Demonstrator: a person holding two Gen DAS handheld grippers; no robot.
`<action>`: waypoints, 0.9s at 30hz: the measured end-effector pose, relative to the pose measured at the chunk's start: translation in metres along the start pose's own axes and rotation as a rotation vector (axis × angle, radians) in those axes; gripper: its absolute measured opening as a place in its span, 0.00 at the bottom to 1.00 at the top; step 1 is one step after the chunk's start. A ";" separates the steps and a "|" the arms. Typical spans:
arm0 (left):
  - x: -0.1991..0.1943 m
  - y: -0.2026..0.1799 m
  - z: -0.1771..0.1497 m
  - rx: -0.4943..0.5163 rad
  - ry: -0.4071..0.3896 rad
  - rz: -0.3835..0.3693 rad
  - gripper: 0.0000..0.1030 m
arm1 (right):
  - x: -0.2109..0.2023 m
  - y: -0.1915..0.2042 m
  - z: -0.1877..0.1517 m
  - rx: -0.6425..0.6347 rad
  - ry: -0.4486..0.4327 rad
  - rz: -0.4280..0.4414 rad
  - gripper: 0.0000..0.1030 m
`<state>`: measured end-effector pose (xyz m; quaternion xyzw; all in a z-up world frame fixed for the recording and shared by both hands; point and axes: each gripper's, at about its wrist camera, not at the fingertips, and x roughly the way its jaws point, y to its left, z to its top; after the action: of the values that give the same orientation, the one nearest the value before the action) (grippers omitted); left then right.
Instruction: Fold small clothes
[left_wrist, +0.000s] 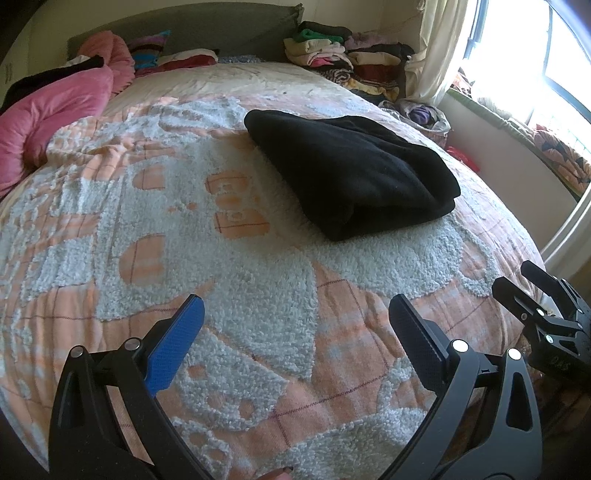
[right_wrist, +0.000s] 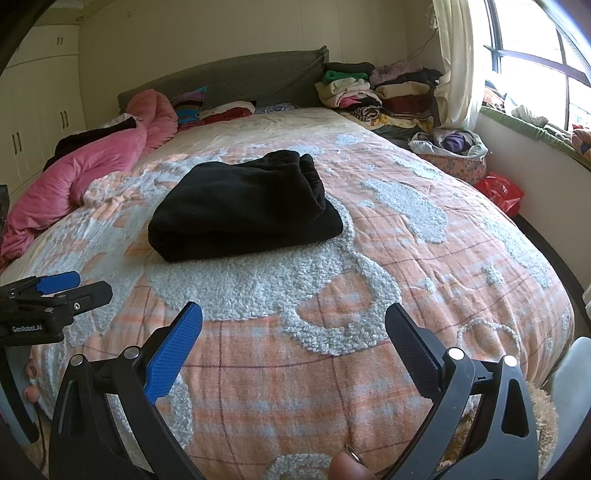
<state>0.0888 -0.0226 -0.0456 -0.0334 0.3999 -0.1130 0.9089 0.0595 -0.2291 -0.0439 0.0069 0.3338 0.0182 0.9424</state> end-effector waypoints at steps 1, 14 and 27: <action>0.000 0.000 0.000 -0.001 0.000 -0.001 0.91 | 0.000 0.000 0.000 0.000 0.000 0.001 0.96; -0.001 0.002 0.002 -0.008 0.000 -0.005 0.91 | 0.001 0.002 -0.002 -0.002 0.002 0.001 0.96; 0.003 0.010 0.001 -0.032 0.030 0.018 0.91 | -0.026 -0.050 0.003 0.212 -0.053 -0.084 0.96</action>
<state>0.0930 -0.0138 -0.0483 -0.0428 0.4154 -0.0989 0.9032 0.0422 -0.2805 -0.0263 0.0929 0.3087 -0.0571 0.9449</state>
